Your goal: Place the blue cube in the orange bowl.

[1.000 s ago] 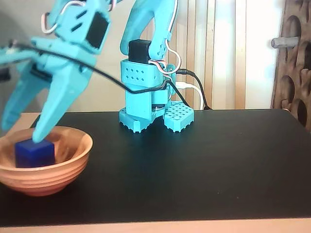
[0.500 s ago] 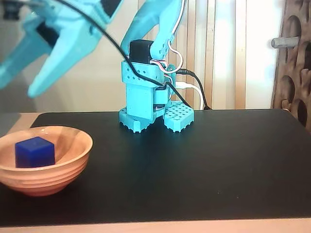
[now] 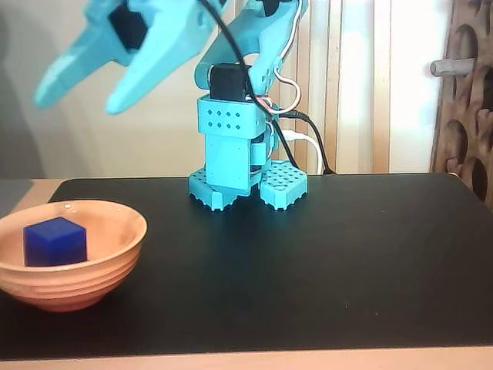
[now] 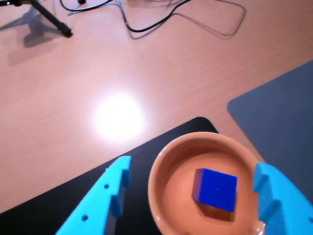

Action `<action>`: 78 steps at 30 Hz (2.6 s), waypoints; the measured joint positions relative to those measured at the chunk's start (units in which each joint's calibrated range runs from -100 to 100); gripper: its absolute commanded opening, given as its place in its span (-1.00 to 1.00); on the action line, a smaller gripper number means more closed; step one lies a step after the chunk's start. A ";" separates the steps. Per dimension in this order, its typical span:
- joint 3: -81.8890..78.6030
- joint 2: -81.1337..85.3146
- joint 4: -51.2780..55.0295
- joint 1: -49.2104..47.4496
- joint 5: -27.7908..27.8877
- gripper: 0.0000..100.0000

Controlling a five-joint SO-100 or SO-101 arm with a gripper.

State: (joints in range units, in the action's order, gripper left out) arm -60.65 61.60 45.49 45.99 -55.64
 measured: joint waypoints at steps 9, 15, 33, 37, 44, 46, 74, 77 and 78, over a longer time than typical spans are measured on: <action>-0.18 4.93 7.93 -8.06 0.00 -0.44; -0.72 7.31 13.03 -13.69 -0.05 -0.44; -16.34 17.93 14.71 -26.07 -0.05 -0.44; -19.13 19.37 14.71 -26.16 -0.05 -0.44; -23.74 19.80 14.62 -26.16 -0.05 -0.44; -25.27 19.63 14.62 -26.16 -0.05 -0.44; -38.81 34.75 18.05 -25.79 -0.05 -0.44; -38.81 35.77 21.75 -25.88 -0.21 -0.52; -38.81 36.02 22.81 -25.88 -0.21 -0.56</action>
State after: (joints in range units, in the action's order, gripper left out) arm -99.46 97.62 68.30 20.11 -55.85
